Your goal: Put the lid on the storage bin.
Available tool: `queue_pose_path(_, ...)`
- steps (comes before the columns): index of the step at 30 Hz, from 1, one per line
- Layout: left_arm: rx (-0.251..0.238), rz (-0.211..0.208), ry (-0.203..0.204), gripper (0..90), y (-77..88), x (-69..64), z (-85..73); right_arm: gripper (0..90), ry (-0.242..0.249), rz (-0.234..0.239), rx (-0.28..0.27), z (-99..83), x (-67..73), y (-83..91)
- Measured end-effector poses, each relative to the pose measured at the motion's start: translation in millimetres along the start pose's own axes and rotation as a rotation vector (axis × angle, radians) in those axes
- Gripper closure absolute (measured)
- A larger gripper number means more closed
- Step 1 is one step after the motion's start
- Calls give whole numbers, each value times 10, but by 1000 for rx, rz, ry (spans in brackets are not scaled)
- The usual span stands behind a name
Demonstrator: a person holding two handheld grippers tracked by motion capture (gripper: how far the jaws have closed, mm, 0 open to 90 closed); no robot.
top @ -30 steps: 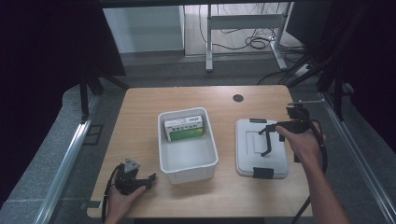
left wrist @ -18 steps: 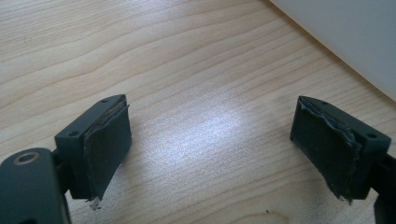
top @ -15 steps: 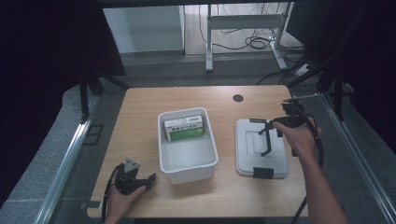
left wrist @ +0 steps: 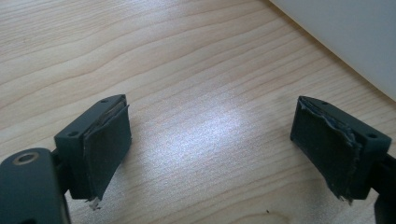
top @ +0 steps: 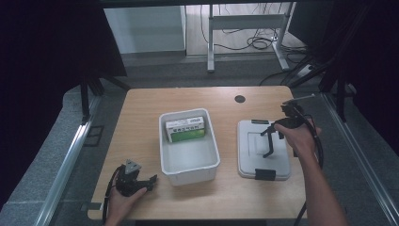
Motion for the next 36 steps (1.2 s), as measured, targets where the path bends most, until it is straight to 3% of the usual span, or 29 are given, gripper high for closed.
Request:
queue_pose_path(6,0,0,0,121,0,1,0,568,-5,-11,39,27,17,-94)
queue_pose_path(14,0,-5,-5,121,-3,14,4,595,-40,10,87,10,-66,-281)
queue_pose_path(23,-1,-5,-5,120,-4,14,4,634,-66,48,120,-9,-125,-378)
queue_pose_path(36,-1,-4,-5,121,-4,14,4,734,-93,53,167,13,-97,-464)
Point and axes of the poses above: each handheld gripper's, and its own axes: y roughly backward along the jaws, z roughly out of its top, x roughly to its left, the point moved 1 cm from there along -y, roughly forward along the jaws, and after that the axes turned 11 degrees about x, right-handed, at the moved point
